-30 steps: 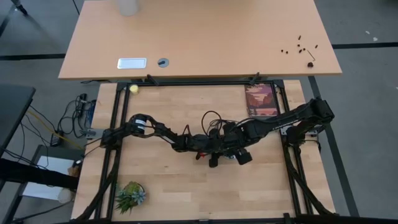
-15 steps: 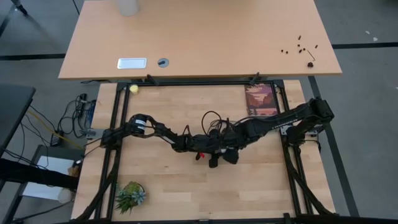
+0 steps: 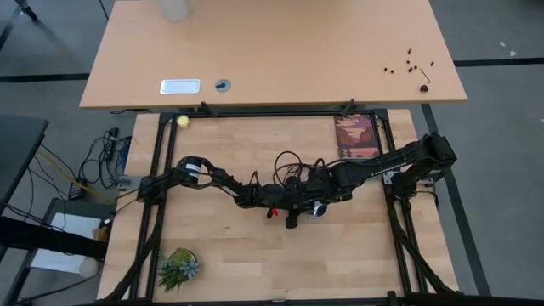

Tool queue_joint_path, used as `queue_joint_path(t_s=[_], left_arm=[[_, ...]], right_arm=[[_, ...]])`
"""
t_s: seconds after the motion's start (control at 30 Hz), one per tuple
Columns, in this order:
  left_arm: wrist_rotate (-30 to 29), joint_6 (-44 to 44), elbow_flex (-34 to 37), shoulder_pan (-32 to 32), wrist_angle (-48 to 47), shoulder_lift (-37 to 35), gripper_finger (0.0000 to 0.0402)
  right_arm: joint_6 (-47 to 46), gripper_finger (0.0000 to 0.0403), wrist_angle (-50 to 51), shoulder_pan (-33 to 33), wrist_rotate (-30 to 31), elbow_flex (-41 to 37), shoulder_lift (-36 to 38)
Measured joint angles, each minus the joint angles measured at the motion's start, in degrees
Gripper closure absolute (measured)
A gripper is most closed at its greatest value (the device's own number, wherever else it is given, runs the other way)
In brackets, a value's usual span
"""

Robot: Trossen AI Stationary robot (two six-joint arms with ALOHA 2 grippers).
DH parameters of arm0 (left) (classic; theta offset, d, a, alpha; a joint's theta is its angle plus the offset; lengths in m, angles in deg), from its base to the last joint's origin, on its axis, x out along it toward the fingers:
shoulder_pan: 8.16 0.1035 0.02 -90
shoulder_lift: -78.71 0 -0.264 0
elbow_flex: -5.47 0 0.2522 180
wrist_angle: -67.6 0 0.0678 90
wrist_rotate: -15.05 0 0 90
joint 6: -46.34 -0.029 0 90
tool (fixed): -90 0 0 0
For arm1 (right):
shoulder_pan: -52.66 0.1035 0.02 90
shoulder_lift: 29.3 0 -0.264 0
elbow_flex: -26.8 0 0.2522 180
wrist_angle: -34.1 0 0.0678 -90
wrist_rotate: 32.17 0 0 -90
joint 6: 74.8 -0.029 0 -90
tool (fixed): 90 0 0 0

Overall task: Screw lightbulb
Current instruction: Insert the lightbulb into the silver lamp

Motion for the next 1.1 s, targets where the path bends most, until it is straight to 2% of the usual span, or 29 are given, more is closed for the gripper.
queue_joint_path(t_s=[0.17, 0.27, 0.47, 0.83, 1.0, 1.1], left_arm=[[-0.2, 0.2, 0.0, 0.0, 0.0, 0.0, 0.0208], [-0.2, 0.3, 0.0, 0.0, 0.0, 0.0, 0.0208], [-0.2, 0.4, 0.0, 0.0, 0.0, 0.0, 0.0208], [-0.4, 1.6, -0.1, 0.0, -0.2, 0.0, 0.0208], [-0.4, 0.6, -0.1, 0.0, -0.4, -0.1, 0.0208], [-0.2, -0.2, -0.2, 0.0, -1.5, -0.1, 0.0208]], right_arm=[[-7.9, 0.0118, -0.1, 0.0, -0.6, 0.0, 0.0], [-9.1, 0.0114, -0.2, 0.0, -1.8, 0.0, 0.0], [-2.4, 0.0115, 1.1, -0.1, -1.4, 1.4, 0.9], [6.3, 0.0113, 10.1, 0.1, -0.6, 7.7, 2.0], [6.8, 0.0112, 11.1, 3.8, 0.2, 10.0, 2.1], [6.8, 0.0112, 11.4, 9.1, 5.0, 9.8, 2.1]])
